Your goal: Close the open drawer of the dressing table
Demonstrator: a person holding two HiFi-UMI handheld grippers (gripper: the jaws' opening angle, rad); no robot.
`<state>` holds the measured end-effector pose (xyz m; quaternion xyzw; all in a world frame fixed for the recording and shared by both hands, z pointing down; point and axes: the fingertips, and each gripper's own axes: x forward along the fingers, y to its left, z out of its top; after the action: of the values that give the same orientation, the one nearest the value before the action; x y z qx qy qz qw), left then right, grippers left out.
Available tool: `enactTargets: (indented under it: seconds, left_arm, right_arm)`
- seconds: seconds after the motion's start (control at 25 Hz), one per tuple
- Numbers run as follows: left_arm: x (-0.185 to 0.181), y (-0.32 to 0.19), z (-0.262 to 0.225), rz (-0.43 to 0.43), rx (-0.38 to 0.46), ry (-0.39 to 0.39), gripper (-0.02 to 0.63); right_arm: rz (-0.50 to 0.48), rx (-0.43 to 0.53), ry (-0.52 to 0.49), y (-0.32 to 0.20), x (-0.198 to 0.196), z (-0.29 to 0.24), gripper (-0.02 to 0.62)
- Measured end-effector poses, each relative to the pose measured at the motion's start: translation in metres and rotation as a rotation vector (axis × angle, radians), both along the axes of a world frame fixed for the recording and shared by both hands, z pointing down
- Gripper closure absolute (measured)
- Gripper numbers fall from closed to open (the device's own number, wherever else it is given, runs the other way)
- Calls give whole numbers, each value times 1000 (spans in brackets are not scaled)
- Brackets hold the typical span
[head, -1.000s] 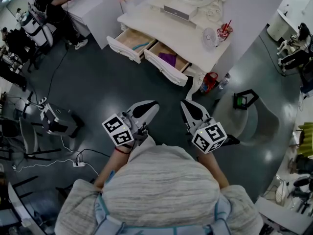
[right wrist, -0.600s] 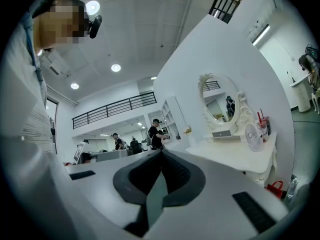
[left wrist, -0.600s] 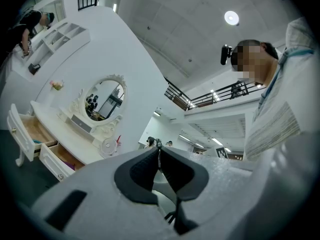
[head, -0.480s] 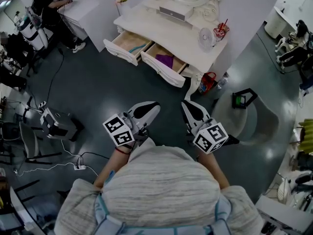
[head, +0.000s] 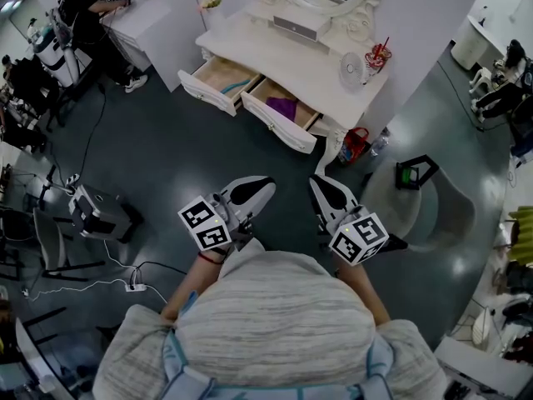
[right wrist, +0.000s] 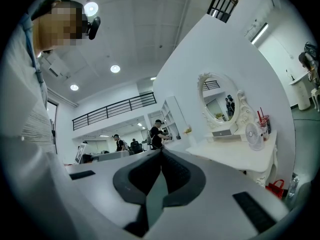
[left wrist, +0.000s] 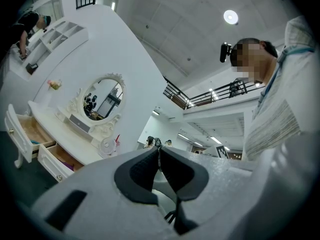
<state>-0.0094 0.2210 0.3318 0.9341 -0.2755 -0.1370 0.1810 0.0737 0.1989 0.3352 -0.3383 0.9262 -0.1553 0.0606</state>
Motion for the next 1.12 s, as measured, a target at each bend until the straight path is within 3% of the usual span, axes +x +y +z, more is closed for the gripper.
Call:
enactTargets:
  seconds: [0.48, 1.0, 1.12]
  left_arm:
    - [13, -25, 8, 41, 3, 5, 597]
    - [2, -132, 16, 67, 20, -27, 597]
    - [-8, -165, 21, 64, 31, -72, 597]
  right_arm:
    - [58, -20, 3, -21, 17, 7, 585]
    - [82, -20, 51, -117, 8, 12, 585]
    - [73, -10, 73, -145, -1, 13, 584]
